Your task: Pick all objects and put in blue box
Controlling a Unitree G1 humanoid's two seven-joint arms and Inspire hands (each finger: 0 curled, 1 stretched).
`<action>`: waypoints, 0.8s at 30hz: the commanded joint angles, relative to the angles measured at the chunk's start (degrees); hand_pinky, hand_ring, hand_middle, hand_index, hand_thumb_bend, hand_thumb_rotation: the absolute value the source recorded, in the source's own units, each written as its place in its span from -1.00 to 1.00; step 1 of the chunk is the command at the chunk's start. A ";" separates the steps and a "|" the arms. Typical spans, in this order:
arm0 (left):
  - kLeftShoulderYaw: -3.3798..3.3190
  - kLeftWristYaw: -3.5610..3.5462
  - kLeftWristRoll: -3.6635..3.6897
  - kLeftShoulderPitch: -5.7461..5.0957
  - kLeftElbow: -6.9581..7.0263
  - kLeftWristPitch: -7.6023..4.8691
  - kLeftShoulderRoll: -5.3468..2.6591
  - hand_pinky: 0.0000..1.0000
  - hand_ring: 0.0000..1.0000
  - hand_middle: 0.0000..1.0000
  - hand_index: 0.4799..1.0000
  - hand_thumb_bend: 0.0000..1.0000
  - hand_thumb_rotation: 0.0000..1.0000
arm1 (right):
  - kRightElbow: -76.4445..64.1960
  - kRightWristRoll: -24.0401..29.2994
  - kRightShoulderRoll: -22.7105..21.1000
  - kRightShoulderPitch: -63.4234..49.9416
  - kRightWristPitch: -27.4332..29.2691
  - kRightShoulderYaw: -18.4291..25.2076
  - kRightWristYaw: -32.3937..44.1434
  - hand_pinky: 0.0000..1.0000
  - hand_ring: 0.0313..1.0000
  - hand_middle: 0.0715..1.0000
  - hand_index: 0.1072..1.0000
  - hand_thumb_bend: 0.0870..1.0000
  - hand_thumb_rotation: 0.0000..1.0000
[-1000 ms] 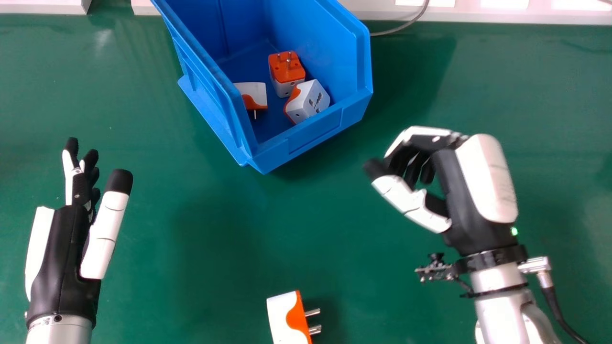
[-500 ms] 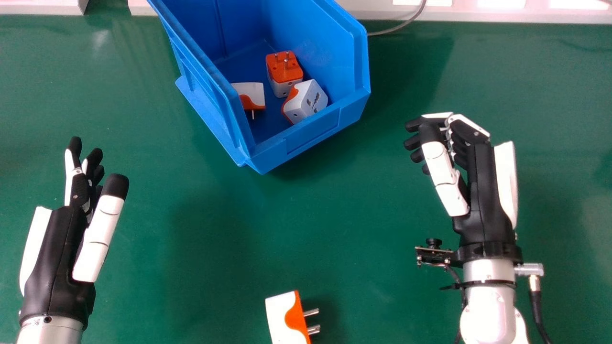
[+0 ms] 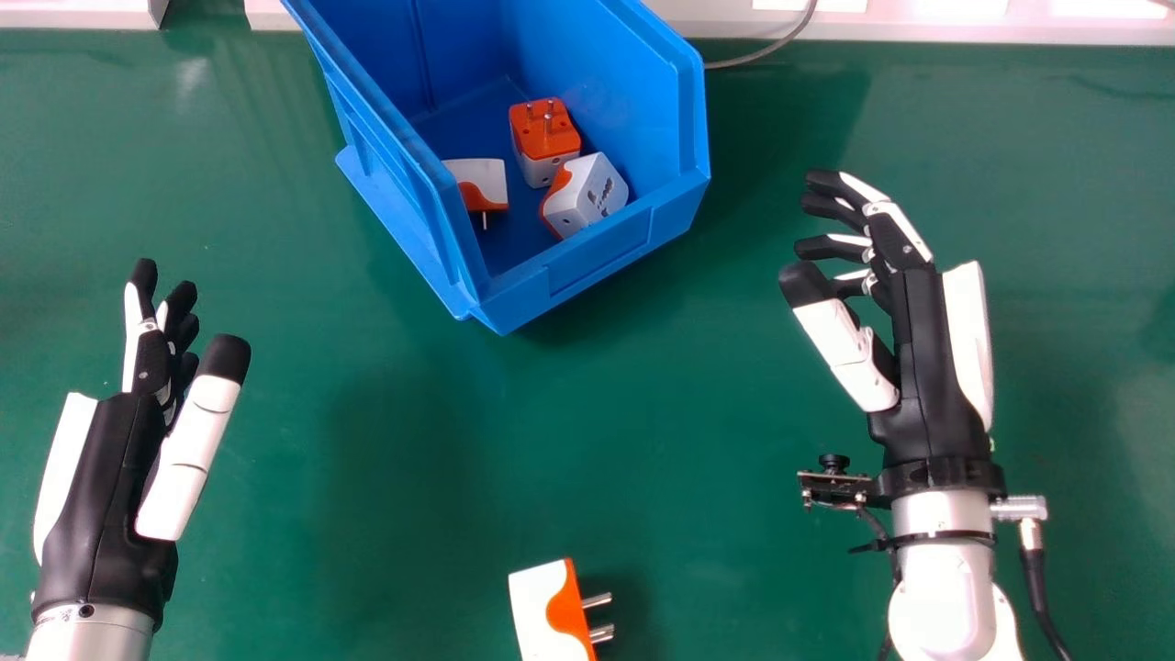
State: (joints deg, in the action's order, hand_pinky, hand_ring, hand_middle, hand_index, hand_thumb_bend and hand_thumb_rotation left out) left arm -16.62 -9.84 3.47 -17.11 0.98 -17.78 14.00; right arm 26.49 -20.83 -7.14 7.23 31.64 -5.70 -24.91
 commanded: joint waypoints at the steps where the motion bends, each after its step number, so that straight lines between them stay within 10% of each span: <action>1: -0.18 0.38 0.12 -0.14 1.02 -1.10 0.08 1.00 0.98 0.98 0.96 0.67 0.87 | -0.99 -0.58 -0.10 0.14 -0.18 0.69 -0.72 -0.02 0.29 0.49 0.48 0.25 1.00; 7: -0.12 1.01 -0.89 1.60 -1.39 -1.59 0.53 0.97 0.97 0.97 0.95 0.63 0.87 | 2.05 -0.88 0.01 1.99 0.27 0.97 -0.94 -0.01 0.29 0.50 0.49 0.25 1.00; 10: -0.02 2.40 -2.91 4.60 -4.36 -1.08 1.25 0.93 0.94 0.95 0.92 0.62 0.86 | 5.01 -1.09 0.36 4.51 0.04 1.00 -1.56 0.00 0.30 0.50 0.50 0.27 1.00; 17: 1.24 8.84 -9.94 9.75 -8.12 -0.33 1.22 0.89 0.94 0.92 0.89 0.65 0.93 | 8.74 -0.54 0.20 8.92 1.11 1.21 -2.01 0.01 0.30 0.49 0.49 0.31 1.00; 24: 2.27 16.50 -11.44 13.53 -11.62 0.17 -2.46 0.89 0.95 0.94 0.90 0.66 0.98 | 9.59 6.49 -2.87 9.01 4.09 3.85 5.58 0.17 0.48 0.61 0.61 0.38 1.00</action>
State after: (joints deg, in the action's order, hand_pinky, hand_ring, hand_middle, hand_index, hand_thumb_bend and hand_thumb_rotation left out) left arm -14.89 4.76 -6.89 -5.23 -9.48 -17.13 12.05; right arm 36.47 -17.25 -8.58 15.63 33.81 -3.59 -21.54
